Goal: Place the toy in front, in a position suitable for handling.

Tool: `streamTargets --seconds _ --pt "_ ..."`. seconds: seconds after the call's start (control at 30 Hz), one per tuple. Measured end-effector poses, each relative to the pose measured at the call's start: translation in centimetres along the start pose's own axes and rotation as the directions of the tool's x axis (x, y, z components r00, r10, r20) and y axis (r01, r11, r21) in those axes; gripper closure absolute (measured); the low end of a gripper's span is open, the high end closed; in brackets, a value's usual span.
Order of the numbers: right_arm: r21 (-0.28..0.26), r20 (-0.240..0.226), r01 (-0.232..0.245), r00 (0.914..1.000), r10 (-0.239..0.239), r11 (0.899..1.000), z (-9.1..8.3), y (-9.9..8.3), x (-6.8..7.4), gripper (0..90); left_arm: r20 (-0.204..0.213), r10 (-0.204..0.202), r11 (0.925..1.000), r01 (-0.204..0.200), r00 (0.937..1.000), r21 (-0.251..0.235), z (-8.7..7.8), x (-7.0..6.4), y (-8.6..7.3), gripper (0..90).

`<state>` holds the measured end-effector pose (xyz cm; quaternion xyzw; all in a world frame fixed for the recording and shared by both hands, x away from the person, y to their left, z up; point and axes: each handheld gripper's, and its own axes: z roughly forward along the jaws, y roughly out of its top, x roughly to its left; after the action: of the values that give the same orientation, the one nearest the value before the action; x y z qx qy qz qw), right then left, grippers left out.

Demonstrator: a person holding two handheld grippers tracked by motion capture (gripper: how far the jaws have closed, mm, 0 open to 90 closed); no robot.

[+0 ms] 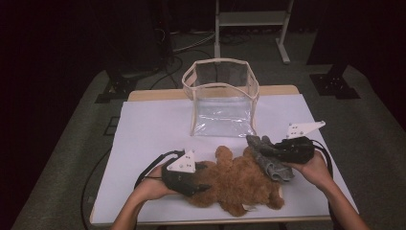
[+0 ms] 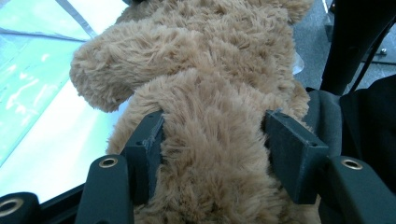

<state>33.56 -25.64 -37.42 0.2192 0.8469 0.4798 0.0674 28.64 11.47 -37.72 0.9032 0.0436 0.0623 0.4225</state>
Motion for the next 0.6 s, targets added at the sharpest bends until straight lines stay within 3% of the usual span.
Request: streamTargets --seconds 0.13,0.23,0.3,0.43,0.53,0.6 --pt "0.021 -0.053 0.038 0.9979 -0.037 0.999 1.7 0.9 1.0 79.5 0.001 0.000 1.0000 0.000 1.0000 -0.003 0.0 -0.2 0.0 40.3" --pt "0.040 -0.062 0.025 0.9978 -0.023 0.999 2.2 0.4 1.2 79.8 0.000 0.000 0.9999 0.000 1.0000 -0.010 -0.1 -0.3 -0.2 40.3" --pt "0.019 -0.074 0.010 0.9972 -0.009 1.000 1.9 0.4 1.3 79.9 0.001 0.001 0.9999 -0.001 1.0000 -0.012 0.0 -0.2 -0.2 40.4" --pt "-0.017 -0.127 0.068 0.9894 -0.070 0.998 1.7 2.1 3.5 79.9 0.000 -0.005 1.0000 0.005 1.0000 0.000 0.3 -0.1 0.1 40.5" --pt "0.022 -0.149 0.129 0.9809 -0.124 0.991 2.9 2.9 5.2 79.9 -0.004 0.004 0.9999 -0.004 1.0000 0.014 0.2 -0.1 0.3 40.3" --pt "0.052 -0.156 0.130 0.9804 -0.121 0.990 3.7 2.4 5.3 80.1 -0.014 0.009 0.9999 -0.008 0.9999 0.014 -0.1 -0.1 0.3 39.8"
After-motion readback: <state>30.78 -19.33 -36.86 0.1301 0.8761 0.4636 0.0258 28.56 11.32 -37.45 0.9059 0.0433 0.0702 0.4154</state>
